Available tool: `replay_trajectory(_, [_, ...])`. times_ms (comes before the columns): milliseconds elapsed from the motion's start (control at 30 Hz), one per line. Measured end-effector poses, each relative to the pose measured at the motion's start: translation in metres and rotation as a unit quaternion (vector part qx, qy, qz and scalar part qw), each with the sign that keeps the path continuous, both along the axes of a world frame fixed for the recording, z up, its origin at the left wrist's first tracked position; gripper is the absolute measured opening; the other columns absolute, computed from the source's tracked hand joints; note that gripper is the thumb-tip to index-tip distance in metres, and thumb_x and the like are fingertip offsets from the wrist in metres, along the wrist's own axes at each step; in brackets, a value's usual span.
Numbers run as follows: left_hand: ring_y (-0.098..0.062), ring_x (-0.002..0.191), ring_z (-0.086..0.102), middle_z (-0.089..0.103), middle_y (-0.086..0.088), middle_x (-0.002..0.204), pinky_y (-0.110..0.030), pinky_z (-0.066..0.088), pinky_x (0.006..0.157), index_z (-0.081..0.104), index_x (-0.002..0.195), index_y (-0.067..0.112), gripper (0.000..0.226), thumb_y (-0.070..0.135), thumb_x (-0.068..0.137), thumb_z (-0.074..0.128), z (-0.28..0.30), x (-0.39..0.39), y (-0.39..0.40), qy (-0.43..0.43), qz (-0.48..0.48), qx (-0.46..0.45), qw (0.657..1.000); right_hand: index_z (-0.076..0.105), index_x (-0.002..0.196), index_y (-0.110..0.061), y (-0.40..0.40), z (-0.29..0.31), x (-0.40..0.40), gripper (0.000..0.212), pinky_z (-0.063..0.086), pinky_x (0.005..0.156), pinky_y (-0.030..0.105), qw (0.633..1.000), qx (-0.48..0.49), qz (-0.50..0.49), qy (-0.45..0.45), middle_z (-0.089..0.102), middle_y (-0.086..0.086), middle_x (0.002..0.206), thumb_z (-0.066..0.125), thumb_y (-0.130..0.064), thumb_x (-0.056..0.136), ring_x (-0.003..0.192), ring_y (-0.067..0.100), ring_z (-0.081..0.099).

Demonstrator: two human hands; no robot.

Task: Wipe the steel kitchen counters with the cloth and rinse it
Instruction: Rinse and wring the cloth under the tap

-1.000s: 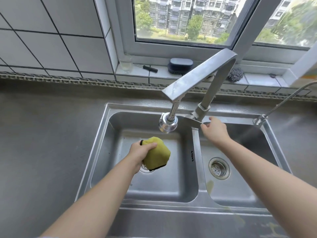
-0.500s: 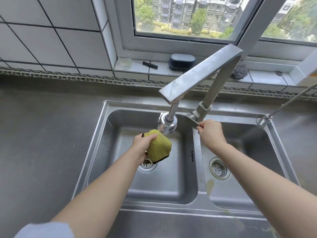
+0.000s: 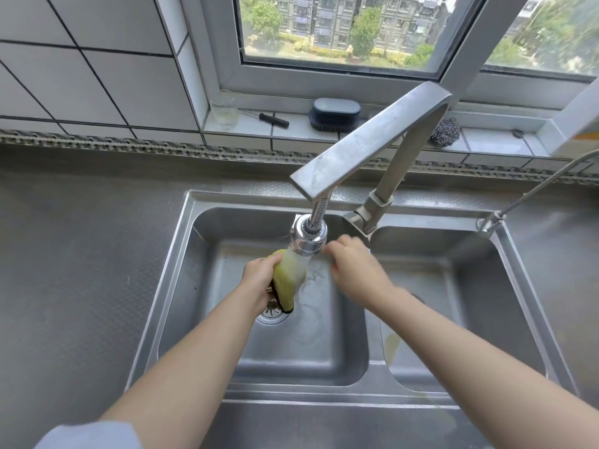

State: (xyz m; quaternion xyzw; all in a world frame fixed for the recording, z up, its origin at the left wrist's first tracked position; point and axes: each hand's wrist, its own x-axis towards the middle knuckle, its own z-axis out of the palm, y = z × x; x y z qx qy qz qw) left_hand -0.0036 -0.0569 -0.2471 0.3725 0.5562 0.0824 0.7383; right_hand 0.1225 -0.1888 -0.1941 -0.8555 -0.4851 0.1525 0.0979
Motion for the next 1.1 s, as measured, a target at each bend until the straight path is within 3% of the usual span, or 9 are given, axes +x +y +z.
replay_trajectory(100, [-0.029,0.068,0.063,0.064,-0.013,0.078,-0.041,0.052,0.066,0.064,0.092,0.006,0.015,0.020,0.093,0.060,0.002,0.004,-0.001,-0.028,0.019,-0.025,0.999,0.051,0.135,-0.011,0.008,-0.020,-0.020,0.048,0.039,0.102,0.032,0.980,-0.118,-0.024,0.161,0.051,0.013,0.132,0.062,-0.027,0.091,0.123,0.029,0.049])
replay_trajectory(200, [-0.032,0.070,0.064,0.059,-0.017,0.083,-0.042,0.056,0.058,0.061,0.099,-0.003,0.018,0.015,0.094,0.059,0.002,0.007,0.001,-0.072,0.048,-0.059,0.995,0.044,0.132,-0.012,0.012,-0.033,-0.040,0.061,0.043,0.086,0.029,0.954,-0.090,-0.073,0.277,0.055,0.006,0.122,0.073,-0.035,0.083,0.109,0.022,0.055])
replay_trajectory(367, [-0.029,0.069,0.063,0.062,-0.018,0.084,-0.036,0.054,0.059,0.063,0.097,-0.002,0.017,0.015,0.094,0.059,-0.002,0.002,0.009,-0.064,0.033,-0.037,0.997,0.060,0.089,-0.014,0.019,-0.036,-0.040,0.013,0.041,0.066,0.031,0.932,0.006,-0.174,0.319,0.065,0.006,0.087,0.053,-0.004,0.085,0.078,0.022,0.054])
replay_trajectory(567, [-0.015,0.057,0.061,0.067,-0.001,0.068,-0.023,0.044,0.054,0.069,0.086,0.013,0.028,0.041,0.088,0.065,-0.019,-0.011,0.014,0.009,-0.023,-0.001,1.000,0.068,0.104,-0.009,0.030,-0.027,-0.045,0.035,0.053,0.080,0.036,0.771,0.124,-0.324,0.535,0.072,0.016,0.097,0.039,0.003,0.087,0.085,0.023,0.065])
replay_trajectory(667, [-0.028,0.078,0.072,0.073,-0.014,0.088,-0.039,0.059,0.068,0.068,0.096,0.003,0.048,0.049,0.092,0.055,-0.023,-0.004,0.005,-0.004,0.026,-0.019,0.999,0.072,0.099,-0.019,0.040,-0.027,-0.057,0.030,0.057,0.075,0.042,0.695,0.144,-0.347,0.613,0.074,0.012,0.096,0.052,-0.012,0.077,0.091,0.028,0.068])
replay_trajectory(733, [-0.034,0.087,0.070,0.071,-0.019,0.094,-0.049,0.058,0.078,0.067,0.096,0.003,0.051,0.051,0.095,0.048,-0.022,0.004,-0.002,0.010,0.053,-0.028,0.998,0.071,0.085,-0.031,0.047,-0.027,-0.069,0.026,0.051,0.062,0.031,0.728,0.128,-0.320,0.592,0.069,0.002,0.077,0.053,-0.024,0.067,0.070,0.020,0.064])
replay_trajectory(833, [-0.023,0.054,0.060,0.062,-0.008,0.062,-0.029,0.050,0.051,0.062,0.073,0.013,0.049,0.055,0.093,0.047,-0.018,0.015,-0.009,0.030,0.073,-0.039,0.996,0.063,0.072,-0.044,0.055,-0.036,-0.075,0.023,0.045,0.058,0.032,0.837,0.122,-0.286,0.450,0.063,-0.004,0.072,0.041,-0.043,0.076,0.071,0.021,0.055])
replay_trajectory(933, [-0.017,0.041,0.056,0.062,-0.005,0.057,-0.022,0.044,0.041,0.064,0.076,0.013,0.043,0.054,0.089,0.055,-0.010,0.024,-0.014,0.026,0.062,-0.045,0.997,0.064,0.063,-0.035,0.056,-0.039,-0.061,0.031,0.052,0.076,0.041,0.853,0.105,-0.341,0.381,0.070,0.003,0.077,0.047,-0.060,0.060,0.080,0.028,0.064])
replay_trajectory(1100, [-0.029,0.068,0.070,0.072,-0.018,0.090,-0.035,0.057,0.056,0.068,0.105,0.004,0.030,0.027,0.087,0.064,0.001,0.012,0.004,-0.108,-0.003,-0.174,0.979,0.066,0.096,-0.014,0.064,-0.039,-0.035,0.070,0.044,0.061,0.024,0.879,-0.015,-0.301,0.370,0.066,0.003,0.089,0.059,-0.059,0.043,0.079,0.020,0.060])
